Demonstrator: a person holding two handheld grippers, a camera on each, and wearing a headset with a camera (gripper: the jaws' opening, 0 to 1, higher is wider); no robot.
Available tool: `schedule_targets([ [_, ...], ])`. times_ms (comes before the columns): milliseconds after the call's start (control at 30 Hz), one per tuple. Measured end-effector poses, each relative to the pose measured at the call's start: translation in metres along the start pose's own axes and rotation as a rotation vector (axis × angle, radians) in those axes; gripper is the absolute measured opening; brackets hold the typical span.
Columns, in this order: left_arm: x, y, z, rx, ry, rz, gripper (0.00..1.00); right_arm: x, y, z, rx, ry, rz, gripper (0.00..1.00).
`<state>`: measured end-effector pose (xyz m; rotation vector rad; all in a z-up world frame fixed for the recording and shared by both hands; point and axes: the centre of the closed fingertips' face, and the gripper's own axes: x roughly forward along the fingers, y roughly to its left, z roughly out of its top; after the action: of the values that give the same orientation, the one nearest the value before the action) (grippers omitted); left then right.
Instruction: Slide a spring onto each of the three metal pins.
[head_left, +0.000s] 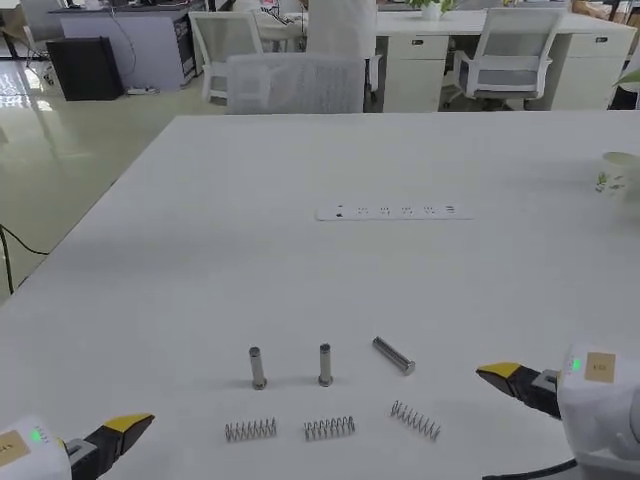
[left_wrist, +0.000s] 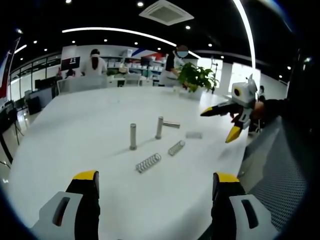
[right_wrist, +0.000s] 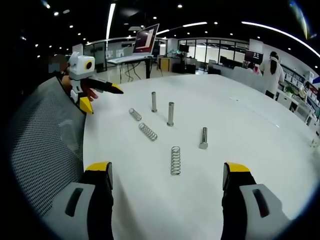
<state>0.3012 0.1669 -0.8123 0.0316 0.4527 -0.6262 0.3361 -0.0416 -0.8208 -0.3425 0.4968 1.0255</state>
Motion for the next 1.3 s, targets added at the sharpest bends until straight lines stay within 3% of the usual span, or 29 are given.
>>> schedule_targets([
  [1033, 0.001, -0.001, -0.002, 0.007, 0.016, -0.003, 0.91, 0.0, 0.001, 0.0, 0.004, 0.0, 0.008, 0.91],
  [1300, 0.0, 0.0, -0.002, 0.006, 0.016, 0.001, 0.91, -0.003, -0.009, 0.016, 0.036, -0.054, -0.007, 0.91],
])
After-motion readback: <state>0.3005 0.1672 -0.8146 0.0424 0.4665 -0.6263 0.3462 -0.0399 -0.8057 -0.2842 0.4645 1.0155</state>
